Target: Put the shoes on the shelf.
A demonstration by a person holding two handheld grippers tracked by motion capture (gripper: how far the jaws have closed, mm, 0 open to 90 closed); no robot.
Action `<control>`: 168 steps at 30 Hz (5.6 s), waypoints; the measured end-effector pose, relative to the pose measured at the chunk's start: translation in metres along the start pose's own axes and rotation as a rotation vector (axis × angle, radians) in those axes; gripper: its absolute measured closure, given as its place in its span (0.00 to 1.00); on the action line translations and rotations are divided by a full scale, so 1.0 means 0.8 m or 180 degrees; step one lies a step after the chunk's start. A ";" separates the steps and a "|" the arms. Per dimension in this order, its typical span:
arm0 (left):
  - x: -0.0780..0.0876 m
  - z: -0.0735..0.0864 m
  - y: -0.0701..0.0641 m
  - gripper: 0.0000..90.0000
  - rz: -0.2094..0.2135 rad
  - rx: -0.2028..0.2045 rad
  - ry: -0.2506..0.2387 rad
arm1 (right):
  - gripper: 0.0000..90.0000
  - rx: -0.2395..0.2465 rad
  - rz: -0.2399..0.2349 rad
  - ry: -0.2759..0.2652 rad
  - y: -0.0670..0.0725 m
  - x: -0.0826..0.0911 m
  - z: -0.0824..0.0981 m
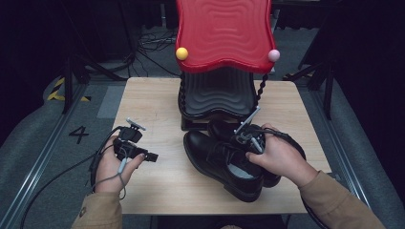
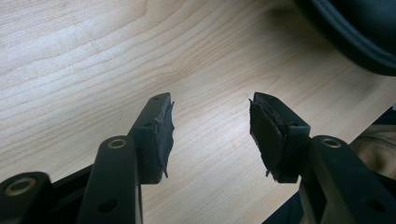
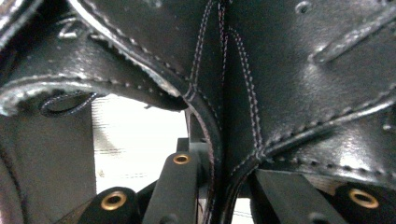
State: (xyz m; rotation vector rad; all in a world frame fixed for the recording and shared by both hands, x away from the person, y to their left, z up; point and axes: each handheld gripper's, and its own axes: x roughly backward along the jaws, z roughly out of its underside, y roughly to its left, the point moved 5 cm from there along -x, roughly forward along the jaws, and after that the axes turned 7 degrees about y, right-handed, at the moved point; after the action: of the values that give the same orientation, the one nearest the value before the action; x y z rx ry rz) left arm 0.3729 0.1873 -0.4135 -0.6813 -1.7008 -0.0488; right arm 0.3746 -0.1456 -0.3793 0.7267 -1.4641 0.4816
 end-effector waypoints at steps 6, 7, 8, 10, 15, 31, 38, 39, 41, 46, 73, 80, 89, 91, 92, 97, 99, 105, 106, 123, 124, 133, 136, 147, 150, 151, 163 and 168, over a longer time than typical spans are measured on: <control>0.001 0.003 0.002 0.55 -0.0006 0.0022 -0.0010 | 0.92 0.0077 -0.0028 -0.0012 0.001 0.024 0.010; 0.001 0.004 0.002 0.55 -0.0006 0.0032 -0.0006 | 0.92 0.0067 -0.0034 -0.0005 0.002 0.029 0.011; 0.001 0.005 0.003 0.55 -0.0004 0.0038 -0.0006 | 0.92 0.0085 -0.0043 -0.0011 0.002 0.034 0.012; 0.002 0.006 0.004 0.55 -0.0001 0.0040 -0.0008 | 0.92 0.0102 -0.0049 -0.0021 0.004 0.044 0.014; 0.004 0.008 0.005 0.55 0.0000 0.0050 -0.0018 | 0.92 0.0136 -0.0051 -0.0009 0.010 0.071 0.020; 0.013 0.033 0.015 0.55 -0.0031 0.0225 -0.0074 | 0.92 0.0242 0.0004 -0.0243 0.031 0.172 0.023; 0.016 0.038 0.018 0.55 -0.0025 0.0261 -0.0092 | 0.92 0.0248 0.0027 -0.0338 0.037 0.205 0.019; 0.016 0.039 0.019 0.55 -0.0026 0.0254 -0.0094 | 0.92 0.0238 0.0034 -0.0348 0.038 0.209 0.018; 0.017 0.039 0.020 0.55 -0.0022 0.0251 -0.0094 | 0.92 0.0229 0.0065 -0.0369 0.041 0.220 0.017; 0.017 0.038 0.022 0.55 -0.0001 0.0253 -0.0103 | 0.92 0.0216 0.0111 -0.0410 0.049 0.247 0.012; 0.024 0.051 0.039 0.55 0.0072 0.0358 -0.0217 | 0.92 -0.0528 0.0408 -0.1117 0.012 0.388 -0.076; 0.029 0.057 0.046 0.55 0.0123 0.0397 -0.0266 | 0.92 -0.0783 0.0604 -0.1321 -0.009 0.403 -0.112; 0.034 0.056 0.050 0.55 0.0203 0.0360 -0.0329 | 0.92 -0.1137 0.0748 -0.1371 -0.022 0.408 -0.157; 0.035 0.056 0.053 0.55 0.0215 0.0368 -0.0347 | 0.92 -0.1207 0.0767 -0.1410 -0.027 0.406 -0.166; 0.035 0.056 0.053 0.55 0.0215 0.0368 -0.0347 | 0.92 -0.1245 0.0742 -0.1446 -0.031 0.405 -0.172; 0.036 0.059 0.061 0.55 0.0226 0.0361 -0.0356 | 0.92 -0.1294 0.0771 -0.1539 -0.046 0.401 -0.190; 0.036 0.059 0.062 0.55 0.0270 0.0401 -0.0376 | 0.92 -0.1275 0.0817 -0.1582 -0.049 0.400 -0.197; 0.038 0.060 0.063 0.55 0.0285 0.0389 -0.0396 | 0.92 -0.1378 0.0853 -0.1689 -0.060 0.389 -0.218; 0.039 0.061 0.063 0.55 0.0296 0.0378 -0.0393 | 0.92 -0.1401 0.0853 -0.1684 -0.062 0.386 -0.221; 0.041 0.065 0.071 0.55 0.0340 0.0423 -0.0446 | 0.90 -0.1544 0.0972 -0.1947 -0.068 0.349 -0.262; 0.041 0.065 0.072 0.55 0.0342 0.0444 -0.0454 | 0.90 -0.1547 0.0963 -0.1967 -0.069 0.348 -0.263; 0.041 0.067 0.075 0.55 0.0368 0.0469 -0.0449 | 0.88 -0.1479 0.1041 -0.2071 -0.075 0.340 -0.276; 0.044 0.069 0.077 0.55 0.0356 0.0457 -0.0457 | 0.86 -0.1459 0.1074 -0.2112 -0.087 0.329 -0.280; 0.038 0.067 0.079 0.55 0.0384 0.0462 -0.0400 | 0.83 -0.1395 0.1138 -0.2103 -0.079 0.323 -0.278; 0.039 0.065 0.078 0.55 0.0368 0.0481 -0.0428 | 0.80 -0.1439 0.1085 -0.2051 -0.078 0.321 -0.271; 0.039 0.065 0.077 0.55 0.0379 0.0479 -0.0408 | 0.77 -0.1463 0.1071 -0.2004 -0.079 0.321 -0.269; 0.034 0.043 0.065 0.55 0.0388 0.0379 -0.0409 | 0.61 -0.1251 0.0868 -0.2107 -0.060 0.341 -0.240; 0.031 0.032 0.059 0.55 0.0390 0.0303 -0.0380 | 0.61 -0.1078 0.0914 -0.2121 -0.051 0.349 -0.223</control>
State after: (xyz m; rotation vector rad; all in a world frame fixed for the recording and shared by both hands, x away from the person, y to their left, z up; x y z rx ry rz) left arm 0.3699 0.2465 -0.4129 -0.7275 -1.7597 0.1610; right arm 0.5510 -0.0880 -0.1021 0.4152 -2.2286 0.1938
